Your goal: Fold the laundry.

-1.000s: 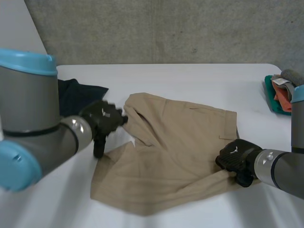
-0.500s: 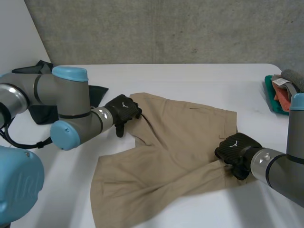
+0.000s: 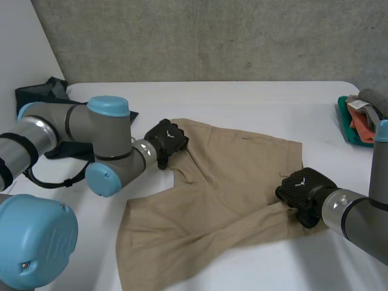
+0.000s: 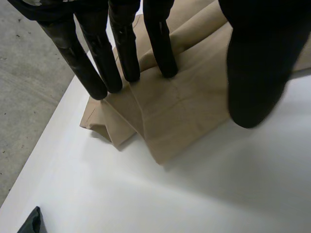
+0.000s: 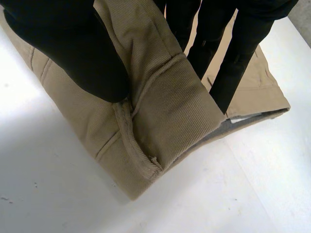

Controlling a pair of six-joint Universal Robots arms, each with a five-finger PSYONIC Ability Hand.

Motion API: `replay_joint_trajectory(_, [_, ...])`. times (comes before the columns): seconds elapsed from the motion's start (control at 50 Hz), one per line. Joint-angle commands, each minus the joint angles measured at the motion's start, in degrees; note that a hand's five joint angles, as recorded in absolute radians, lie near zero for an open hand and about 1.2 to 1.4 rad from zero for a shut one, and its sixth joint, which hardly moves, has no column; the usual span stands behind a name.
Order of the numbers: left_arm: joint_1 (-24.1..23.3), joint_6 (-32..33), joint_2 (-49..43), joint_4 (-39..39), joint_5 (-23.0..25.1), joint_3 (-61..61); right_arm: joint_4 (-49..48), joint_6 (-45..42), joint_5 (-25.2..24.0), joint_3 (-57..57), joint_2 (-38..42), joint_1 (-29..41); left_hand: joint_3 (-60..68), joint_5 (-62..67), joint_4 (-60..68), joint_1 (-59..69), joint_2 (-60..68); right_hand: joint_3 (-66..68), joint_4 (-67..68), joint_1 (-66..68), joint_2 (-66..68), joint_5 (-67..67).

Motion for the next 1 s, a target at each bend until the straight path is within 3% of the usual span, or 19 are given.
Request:
replay_joint_trajectory(0.02, [-0.30, 2.77, -0.38, -0.14, -0.71, -0.05, 0.00, 0.48, 0.00, 0.14, -0.95, -0.08, 18.20, 18.51, 18.53, 17.87, 18.13, 11.87, 11.32, 15.98, 12.75, 11.94])
replay_joint_trajectory(0.08, [-0.56, 3.12, -0.38, 0.12, -1.23, -0.23, 0.00, 0.92, -0.18, 0.32, -1.38, 0.00, 45.80, 46.10, 46.12, 45.47, 45.73, 11.87, 11.32, 15.98, 12.75, 11.94])
replay_joint_trajectory(0.2, [-0.56, 3.91, 0.41, -0.58, -5.71, -0.93, 0.00, 1.45, -0.09, 0.32, -1.56, 0.09, 46.34, 46.65, 46.67, 46.01, 46.28, 11.87, 11.32, 15.98, 12.75, 11.94])
replay_joint_trajectory(0.38, [-0.65, 5.75, 11.30, -1.55, -20.38, -12.43, 0.62, 1.54, -0.18, 0.41, -2.17, 0.70, 46.34, 46.65, 46.67, 46.01, 46.28, 11.87, 11.32, 15.98, 12.75, 11.94])
replay_joint_trajectory(0.5, [0.14, 5.32, 13.16, -2.60, -25.67, -14.99, 1.85, 1.37, -0.18, 0.58, -2.35, 1.41, 46.34, 46.65, 46.67, 46.01, 46.28, 11.87, 11.32, 15.98, 12.75, 11.94])
replay_joint_trajectory(0.58, [0.49, 3.92, 12.37, -4.27, -24.97, -14.29, 2.55, 1.45, 0.00, 0.67, -2.26, 2.02, 45.03, 45.34, 45.36, 44.70, 44.96, 11.87, 11.32, 15.98, 12.75, 11.94])
replay_joint_trajectory(0.6, [0.49, 3.56, 12.28, -4.62, -24.53, -14.12, 2.64, 1.45, 0.00, 0.67, -2.35, 2.11, 29.86, 30.17, 30.19, 29.53, 29.79, 11.87, 11.32, 15.98, 12.75, 11.94])
replay_joint_trajectory(0.62, [0.41, 2.69, 12.36, -5.58, -23.57, -13.77, 2.55, 1.37, 0.00, 0.85, -2.35, 2.29, 3.90, 4.20, 4.22, 3.57, 3.83, 11.87, 11.32, 15.98, 12.75, 11.94])
replay_joint_trajectory(0.7, [0.32, 0.05, 14.99, -7.17, -23.64, -14.46, 2.38, 1.54, 0.00, 1.20, -2.97, 2.47, -21.04, -20.73, -20.71, -21.37, -21.11, 11.87, 11.32, 15.98, 12.75, 11.94])
replay_joint_trajectory(0.82, [0.84, -8.38, 25.18, -7.35, -23.21, -22.80, 1.32, 2.68, 0.00, 1.20, -3.67, 2.47, -20.25, -19.94, -19.92, -20.58, -20.32, 11.87, 11.32, 15.98, 12.75, 11.94])
replay_joint_trajectory(1.0, [-0.82, -18.67, 47.07, -6.73, -12.84, -48.11, -0.08, 10.41, 0.44, 0.32, -3.85, 2.99, -10.49, -10.19, -10.17, -10.83, -10.56, 11.87, 11.32, 15.98, 12.75, 11.94])
